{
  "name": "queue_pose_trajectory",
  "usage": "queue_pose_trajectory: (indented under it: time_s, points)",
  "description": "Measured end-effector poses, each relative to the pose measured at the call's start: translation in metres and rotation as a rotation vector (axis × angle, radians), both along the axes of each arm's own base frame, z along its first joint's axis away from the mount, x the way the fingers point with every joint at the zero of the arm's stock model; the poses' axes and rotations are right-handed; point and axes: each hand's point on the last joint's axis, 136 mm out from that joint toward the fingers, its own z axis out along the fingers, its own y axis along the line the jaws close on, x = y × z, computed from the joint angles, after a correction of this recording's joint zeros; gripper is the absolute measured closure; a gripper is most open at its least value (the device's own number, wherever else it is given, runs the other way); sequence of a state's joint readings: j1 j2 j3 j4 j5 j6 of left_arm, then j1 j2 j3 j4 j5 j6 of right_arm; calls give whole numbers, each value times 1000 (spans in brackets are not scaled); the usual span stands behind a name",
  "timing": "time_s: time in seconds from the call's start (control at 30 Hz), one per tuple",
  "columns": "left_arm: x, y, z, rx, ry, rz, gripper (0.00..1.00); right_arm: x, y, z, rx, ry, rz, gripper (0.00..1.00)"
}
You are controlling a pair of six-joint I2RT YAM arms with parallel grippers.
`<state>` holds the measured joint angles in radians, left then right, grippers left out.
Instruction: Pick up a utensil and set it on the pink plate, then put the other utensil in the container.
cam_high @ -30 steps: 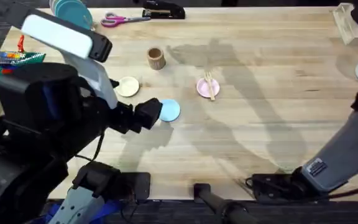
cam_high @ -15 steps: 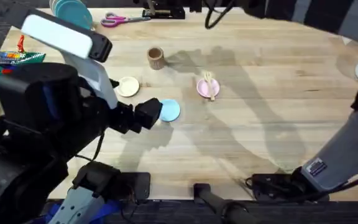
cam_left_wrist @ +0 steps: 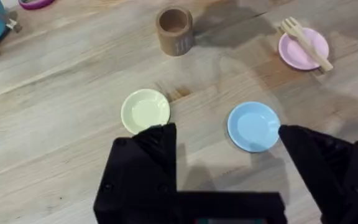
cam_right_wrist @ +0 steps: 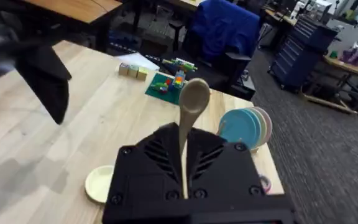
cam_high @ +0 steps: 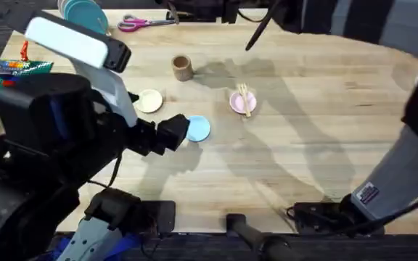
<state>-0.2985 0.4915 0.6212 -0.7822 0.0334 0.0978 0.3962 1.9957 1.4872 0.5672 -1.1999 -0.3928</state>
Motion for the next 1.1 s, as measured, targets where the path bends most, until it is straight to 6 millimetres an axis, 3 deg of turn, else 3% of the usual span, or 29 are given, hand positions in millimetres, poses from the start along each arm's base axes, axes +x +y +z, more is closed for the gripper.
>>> queue_pose_trajectory:
  time_s: [0.27,1.1]
  points:
    - [0,0,0,0,0,0,8,15,7,-42,-2,6,5,968]
    - [0,0,0,0,0,0,7,33,16,-138,-23,55,8,968]
